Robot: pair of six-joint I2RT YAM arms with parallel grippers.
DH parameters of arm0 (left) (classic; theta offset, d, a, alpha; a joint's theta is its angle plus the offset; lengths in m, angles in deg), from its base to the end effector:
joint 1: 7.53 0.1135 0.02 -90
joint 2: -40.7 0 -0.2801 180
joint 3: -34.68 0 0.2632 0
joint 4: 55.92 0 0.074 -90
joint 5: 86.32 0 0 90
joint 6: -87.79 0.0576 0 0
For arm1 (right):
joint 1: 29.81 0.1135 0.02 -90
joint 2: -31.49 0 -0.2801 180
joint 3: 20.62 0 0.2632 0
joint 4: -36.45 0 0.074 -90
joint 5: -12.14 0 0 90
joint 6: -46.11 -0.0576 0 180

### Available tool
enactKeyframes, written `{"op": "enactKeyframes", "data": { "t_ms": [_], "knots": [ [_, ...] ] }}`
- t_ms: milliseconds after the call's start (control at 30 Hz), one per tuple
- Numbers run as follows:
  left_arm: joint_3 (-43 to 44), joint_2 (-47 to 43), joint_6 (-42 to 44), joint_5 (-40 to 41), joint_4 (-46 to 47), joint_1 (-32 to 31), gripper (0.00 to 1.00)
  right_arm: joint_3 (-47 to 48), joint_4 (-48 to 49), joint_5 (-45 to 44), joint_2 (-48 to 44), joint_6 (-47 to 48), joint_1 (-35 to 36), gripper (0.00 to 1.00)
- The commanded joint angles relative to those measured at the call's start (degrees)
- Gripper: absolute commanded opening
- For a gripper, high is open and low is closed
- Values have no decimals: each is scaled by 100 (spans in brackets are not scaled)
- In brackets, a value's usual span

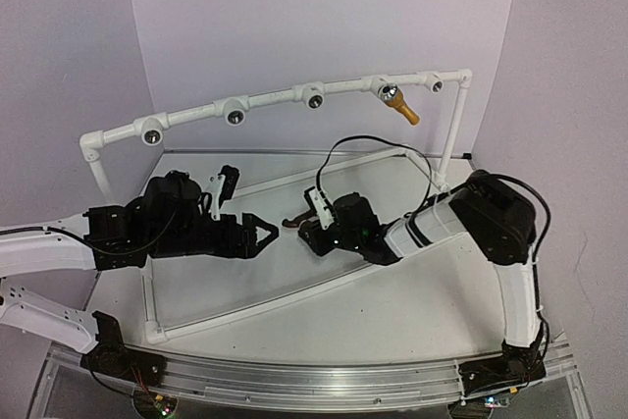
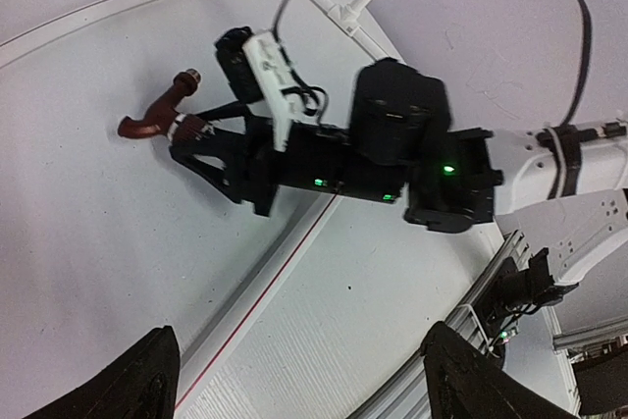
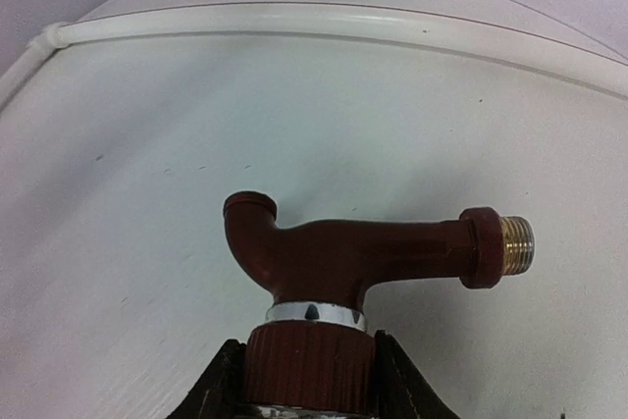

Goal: Install the water faucets
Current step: Pick up the water faucet from the center of the board, then pass from the right arm to the left

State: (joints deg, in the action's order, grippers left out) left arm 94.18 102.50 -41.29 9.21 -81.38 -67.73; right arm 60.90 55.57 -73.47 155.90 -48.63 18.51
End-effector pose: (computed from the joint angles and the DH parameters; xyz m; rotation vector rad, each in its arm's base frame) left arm 0.1374 -0.2288 0.2886 0.3399 2.1728 -0.9425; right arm 0.3235 0.3699 0.1125 -0.8075 1.8820 0.6667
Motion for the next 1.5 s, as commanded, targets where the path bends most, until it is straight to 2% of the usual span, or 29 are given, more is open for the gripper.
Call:
{"op": "enactKeyframes", "data": {
  "t_ms": [0,67,100,200,333,467,600,733,833,933,1133,1267,1400,1433,1467],
  "knots": [
    [129,-125,-170,234,402,-7,88,-960,-37,1856,-1741,1043,39,0],
    [171,-109,-246,195,495,-3,88,-1288,-853,3055,-2389,1884,89,0],
    [181,-92,-290,134,574,8,88,-1482,-1219,3296,-2764,2393,143,0],
    [215,122,-501,-450,1000,73,89,-1906,-2384,3360,-3858,3344,303,0],
    [416,633,-816,-1662,1564,221,90,-1613,-3980,2794,-4655,4056,590,0],
    [760,1135,-980,-2529,1745,281,92,-1227,-4717,2048,-4872,4388,975,0],
    [1062,1654,-1016,-3207,1788,280,90,-1129,-4925,1674,-5015,4580,1179,0],
    [1107,1919,-1080,-3389,1814,272,80,-1112,-4914,1558,-5136,4609,1268,0],
    [1081,1969,-1084,-3374,1812,272,77,-1112,-4877,1490,-5173,4593,1313,0],
    [1121,2068,-1102,-3366,1813,272,67,-1098,-4829,1470,-5176,4562,1355,0],
    [1283,2322,-1066,-3369,1822,256,56,-1113,-4745,1430,-5238,4542,1434,0],
    [1352,2406,-1049,-3323,1830,263,42,-1163,-4661,1446,-5261,4477,1476,0],
    [1388,2398,-988,-3212,1864,258,4,-1217,-4406,1210,-5217,4105,1505,0],
    [1374,2346,-959,-3140,1891,256,1,-1219,-4301,1062,-5183,3854,1505,4],
    [1340,2274,-932,-3033,1932,255,0,-1231,-4157,781,-5147,3548,1505,18]
  ]
}}
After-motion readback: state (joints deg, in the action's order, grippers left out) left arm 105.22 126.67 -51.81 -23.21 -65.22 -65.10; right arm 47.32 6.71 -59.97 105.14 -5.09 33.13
